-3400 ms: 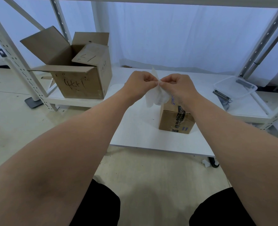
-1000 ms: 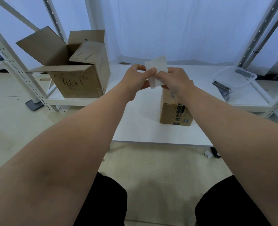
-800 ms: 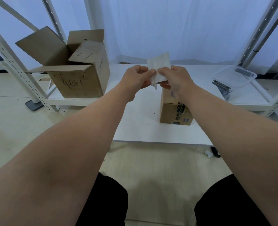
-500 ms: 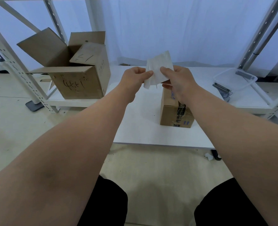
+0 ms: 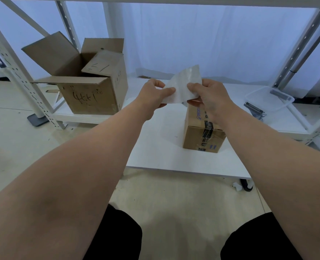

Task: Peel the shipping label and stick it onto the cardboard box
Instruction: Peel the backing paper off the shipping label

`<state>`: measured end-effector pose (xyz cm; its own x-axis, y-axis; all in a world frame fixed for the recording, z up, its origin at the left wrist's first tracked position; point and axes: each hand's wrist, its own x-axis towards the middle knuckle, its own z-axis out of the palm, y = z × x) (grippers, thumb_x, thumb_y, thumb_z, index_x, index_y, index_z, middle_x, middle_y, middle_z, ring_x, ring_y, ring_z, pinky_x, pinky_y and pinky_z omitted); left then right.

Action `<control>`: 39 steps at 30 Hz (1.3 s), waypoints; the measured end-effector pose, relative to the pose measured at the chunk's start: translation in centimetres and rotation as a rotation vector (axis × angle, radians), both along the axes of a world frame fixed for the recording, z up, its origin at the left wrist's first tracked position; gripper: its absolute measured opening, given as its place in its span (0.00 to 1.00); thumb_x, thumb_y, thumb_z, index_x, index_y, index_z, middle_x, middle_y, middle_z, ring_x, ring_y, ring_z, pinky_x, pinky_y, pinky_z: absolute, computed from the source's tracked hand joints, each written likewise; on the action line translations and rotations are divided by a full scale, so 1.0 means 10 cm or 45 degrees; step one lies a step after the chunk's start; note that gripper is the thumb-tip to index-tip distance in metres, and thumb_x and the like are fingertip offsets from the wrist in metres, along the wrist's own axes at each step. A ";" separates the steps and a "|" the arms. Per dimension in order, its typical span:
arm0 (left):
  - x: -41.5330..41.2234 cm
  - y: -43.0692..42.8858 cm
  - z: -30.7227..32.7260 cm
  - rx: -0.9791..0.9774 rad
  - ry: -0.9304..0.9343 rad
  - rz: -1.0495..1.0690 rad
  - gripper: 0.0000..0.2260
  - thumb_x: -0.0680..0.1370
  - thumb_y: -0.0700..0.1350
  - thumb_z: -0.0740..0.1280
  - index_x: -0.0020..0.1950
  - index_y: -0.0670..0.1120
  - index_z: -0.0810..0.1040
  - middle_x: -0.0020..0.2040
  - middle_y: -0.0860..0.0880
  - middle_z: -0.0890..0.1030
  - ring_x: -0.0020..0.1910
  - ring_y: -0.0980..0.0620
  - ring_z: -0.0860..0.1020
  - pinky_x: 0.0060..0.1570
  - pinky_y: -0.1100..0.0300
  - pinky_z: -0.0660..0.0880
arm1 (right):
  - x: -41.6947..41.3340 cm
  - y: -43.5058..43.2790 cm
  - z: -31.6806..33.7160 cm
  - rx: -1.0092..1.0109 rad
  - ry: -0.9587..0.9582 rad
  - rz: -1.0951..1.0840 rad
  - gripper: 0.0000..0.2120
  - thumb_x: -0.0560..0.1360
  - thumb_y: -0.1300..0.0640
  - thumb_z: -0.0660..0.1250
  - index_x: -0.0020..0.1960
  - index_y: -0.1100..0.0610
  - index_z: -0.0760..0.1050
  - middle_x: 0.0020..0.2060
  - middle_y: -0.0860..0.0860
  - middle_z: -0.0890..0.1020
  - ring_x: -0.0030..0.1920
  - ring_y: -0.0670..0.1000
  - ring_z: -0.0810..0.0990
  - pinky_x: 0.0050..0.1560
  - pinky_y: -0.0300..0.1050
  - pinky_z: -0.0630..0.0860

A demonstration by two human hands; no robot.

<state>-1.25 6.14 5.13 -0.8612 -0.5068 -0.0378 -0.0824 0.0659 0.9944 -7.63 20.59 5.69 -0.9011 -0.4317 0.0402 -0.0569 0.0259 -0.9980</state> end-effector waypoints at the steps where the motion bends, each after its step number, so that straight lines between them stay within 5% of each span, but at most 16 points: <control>1: 0.00 0.01 -0.01 -0.031 -0.013 -0.010 0.10 0.74 0.44 0.71 0.45 0.47 0.69 0.48 0.47 0.77 0.47 0.48 0.78 0.48 0.58 0.79 | 0.01 -0.01 0.00 -0.003 -0.014 0.027 0.02 0.75 0.59 0.67 0.43 0.55 0.78 0.46 0.52 0.83 0.49 0.53 0.83 0.52 0.47 0.81; 11: -0.01 0.07 -0.01 -0.347 -0.037 0.025 0.14 0.77 0.50 0.67 0.49 0.38 0.79 0.39 0.48 0.74 0.36 0.52 0.69 0.37 0.63 0.67 | 0.05 -0.05 0.01 -0.013 -0.028 0.007 0.06 0.76 0.61 0.64 0.44 0.51 0.75 0.48 0.50 0.79 0.54 0.53 0.79 0.52 0.47 0.81; 17: -0.02 0.07 0.00 -0.250 0.018 0.089 0.10 0.74 0.49 0.71 0.44 0.44 0.74 0.49 0.41 0.80 0.44 0.48 0.76 0.51 0.52 0.76 | 0.06 -0.05 0.01 -0.016 -0.027 0.000 0.07 0.75 0.64 0.62 0.47 0.53 0.75 0.45 0.48 0.78 0.47 0.49 0.78 0.46 0.44 0.80; 24: 0.00 0.07 0.01 -0.216 0.049 0.115 0.13 0.76 0.49 0.68 0.37 0.45 0.70 0.38 0.48 0.75 0.35 0.53 0.71 0.35 0.67 0.68 | 0.04 -0.04 0.03 -0.037 -0.042 -0.023 0.08 0.74 0.64 0.62 0.42 0.51 0.74 0.44 0.49 0.78 0.47 0.50 0.78 0.43 0.43 0.79; 31: 0.00 0.14 0.02 -0.276 0.017 -0.002 0.21 0.76 0.55 0.67 0.53 0.37 0.78 0.50 0.45 0.81 0.45 0.52 0.76 0.42 0.65 0.71 | 0.04 -0.02 0.05 -0.019 -0.048 -0.033 0.07 0.75 0.61 0.62 0.52 0.56 0.75 0.53 0.54 0.79 0.54 0.54 0.77 0.48 0.44 0.80; 39: 0.04 0.15 0.03 -0.270 0.005 -0.082 0.13 0.76 0.50 0.69 0.54 0.42 0.78 0.43 0.53 0.77 0.41 0.57 0.74 0.38 0.68 0.69 | 0.03 -0.02 0.04 0.009 -0.066 -0.013 0.05 0.75 0.60 0.62 0.46 0.52 0.76 0.51 0.54 0.80 0.58 0.57 0.78 0.51 0.45 0.78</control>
<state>-0.89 7.66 5.46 -0.8919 -0.4471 0.0677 -0.0671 0.2789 0.9580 -7.35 20.44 6.13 -0.9061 -0.4229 -0.0099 -0.0045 0.0330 -0.9994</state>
